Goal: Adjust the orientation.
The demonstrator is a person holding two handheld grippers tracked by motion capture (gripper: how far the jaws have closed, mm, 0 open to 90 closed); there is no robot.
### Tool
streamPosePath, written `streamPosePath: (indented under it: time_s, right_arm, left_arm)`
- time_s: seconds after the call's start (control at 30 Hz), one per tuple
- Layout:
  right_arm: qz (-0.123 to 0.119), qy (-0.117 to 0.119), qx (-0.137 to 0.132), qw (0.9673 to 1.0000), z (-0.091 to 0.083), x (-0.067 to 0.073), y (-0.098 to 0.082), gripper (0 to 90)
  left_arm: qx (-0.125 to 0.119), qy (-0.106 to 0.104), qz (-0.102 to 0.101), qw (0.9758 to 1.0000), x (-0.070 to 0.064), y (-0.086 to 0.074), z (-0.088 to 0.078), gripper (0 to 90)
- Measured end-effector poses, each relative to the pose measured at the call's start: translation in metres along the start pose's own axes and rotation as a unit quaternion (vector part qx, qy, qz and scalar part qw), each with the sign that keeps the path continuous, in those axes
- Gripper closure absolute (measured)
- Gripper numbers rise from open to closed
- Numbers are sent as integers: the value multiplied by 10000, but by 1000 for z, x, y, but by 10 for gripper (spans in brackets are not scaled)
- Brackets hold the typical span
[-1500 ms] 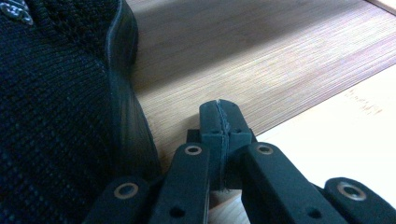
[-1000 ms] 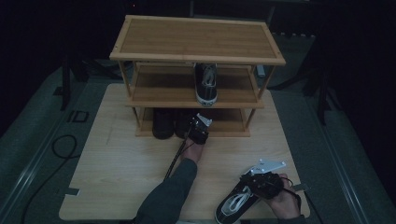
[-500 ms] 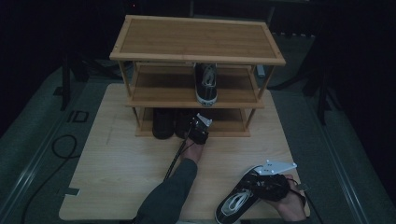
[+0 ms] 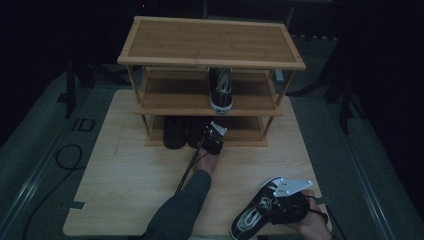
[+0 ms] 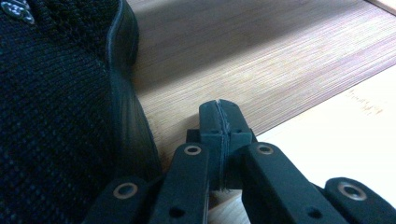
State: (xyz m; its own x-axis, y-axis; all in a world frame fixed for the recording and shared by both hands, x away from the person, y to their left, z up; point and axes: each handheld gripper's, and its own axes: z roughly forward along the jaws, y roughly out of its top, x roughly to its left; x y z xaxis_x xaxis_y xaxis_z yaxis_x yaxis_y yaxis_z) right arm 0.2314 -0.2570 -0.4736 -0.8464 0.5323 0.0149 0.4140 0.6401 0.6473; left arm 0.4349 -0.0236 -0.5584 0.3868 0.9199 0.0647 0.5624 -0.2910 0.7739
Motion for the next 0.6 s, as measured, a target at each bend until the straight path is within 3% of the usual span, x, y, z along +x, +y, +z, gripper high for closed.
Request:
streamPosePath:
  time_s: [0.13, 0.2, 0.27, 0.37, 0.6]
  right_arm:
    - [-39, -232, 242, 9994, 5, 1, -1, 381]
    - [57, -143, 81, 9998, 7, -2, -1, 430]
    - [5, -279, 152, 9995, 10, -2, 0, 471]
    - [7, -228, 131, 9997, 14, -3, 1, 530]
    - [-148, 28, 31, 9999, 19, -5, 5, 773]
  left_arm:
    - [6, 6, 9, 10000, 0, 0, 0, 897]
    - [11, 11, 11, 10000, 0, 0, 0, 896]
    - [11, 12, 12, 10000, 0, 0, 0, 897]
    - [11, 10, 12, 10000, 0, 0, 0, 896]
    - [4, 7, 0, 10000, 0, 0, 0, 896]
